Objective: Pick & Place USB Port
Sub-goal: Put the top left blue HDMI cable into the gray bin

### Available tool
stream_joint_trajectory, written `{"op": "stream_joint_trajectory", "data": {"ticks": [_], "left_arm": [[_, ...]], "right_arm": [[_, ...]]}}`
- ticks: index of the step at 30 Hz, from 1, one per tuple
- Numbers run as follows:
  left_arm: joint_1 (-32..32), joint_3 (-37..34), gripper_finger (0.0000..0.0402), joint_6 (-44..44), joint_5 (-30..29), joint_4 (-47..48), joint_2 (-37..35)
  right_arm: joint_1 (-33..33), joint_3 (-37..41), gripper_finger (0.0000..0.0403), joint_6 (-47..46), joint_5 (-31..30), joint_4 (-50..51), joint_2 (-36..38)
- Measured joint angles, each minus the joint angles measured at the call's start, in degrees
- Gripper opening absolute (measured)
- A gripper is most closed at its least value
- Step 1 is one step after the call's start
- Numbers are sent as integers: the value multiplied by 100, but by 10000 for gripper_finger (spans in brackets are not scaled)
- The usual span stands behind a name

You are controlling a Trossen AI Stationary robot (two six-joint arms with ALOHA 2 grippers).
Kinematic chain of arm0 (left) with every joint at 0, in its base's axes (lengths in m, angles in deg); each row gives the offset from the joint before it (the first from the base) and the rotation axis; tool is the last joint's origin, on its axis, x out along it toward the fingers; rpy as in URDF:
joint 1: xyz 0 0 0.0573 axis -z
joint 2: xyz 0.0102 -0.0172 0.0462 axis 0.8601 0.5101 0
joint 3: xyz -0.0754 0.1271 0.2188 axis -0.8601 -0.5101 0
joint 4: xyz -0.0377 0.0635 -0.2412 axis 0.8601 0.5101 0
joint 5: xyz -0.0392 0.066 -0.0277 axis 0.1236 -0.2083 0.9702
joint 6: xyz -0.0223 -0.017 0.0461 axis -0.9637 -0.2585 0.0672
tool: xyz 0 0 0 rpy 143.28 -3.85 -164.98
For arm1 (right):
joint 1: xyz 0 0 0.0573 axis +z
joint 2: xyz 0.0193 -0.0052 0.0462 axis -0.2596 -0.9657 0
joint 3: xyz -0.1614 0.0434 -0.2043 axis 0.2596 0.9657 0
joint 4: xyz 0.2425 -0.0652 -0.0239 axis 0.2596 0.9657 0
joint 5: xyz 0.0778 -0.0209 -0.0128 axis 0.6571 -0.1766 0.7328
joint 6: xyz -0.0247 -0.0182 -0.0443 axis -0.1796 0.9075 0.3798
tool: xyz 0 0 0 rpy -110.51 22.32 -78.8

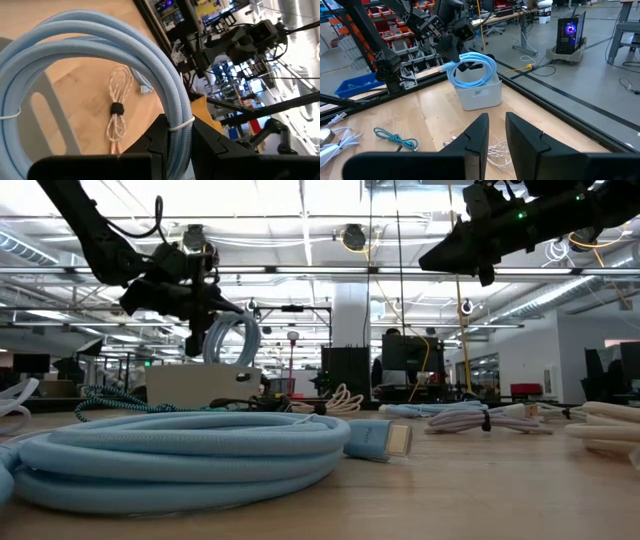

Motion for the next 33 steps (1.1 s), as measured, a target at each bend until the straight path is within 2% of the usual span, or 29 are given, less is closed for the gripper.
{"op": "stream_joint_trajectory", "data": {"ticks": [5,20,23,29,33], "left_arm": [[0,0,50,138,-249,6,2],[70,0,50,187,-156,126,4],[137,0,50,166,-325,126,4],[213,-2,116,33,-549,129,7],[216,-2,128,26,-571,129,7]], "right_arm": [[0,0,61,2,0,0,0],[0,0,61,2,-1,0,0],[0,0,61,2,0,0,-2],[-2,0,61,2,0,0,-2],[0,0,61,2,0,0,0]]}}
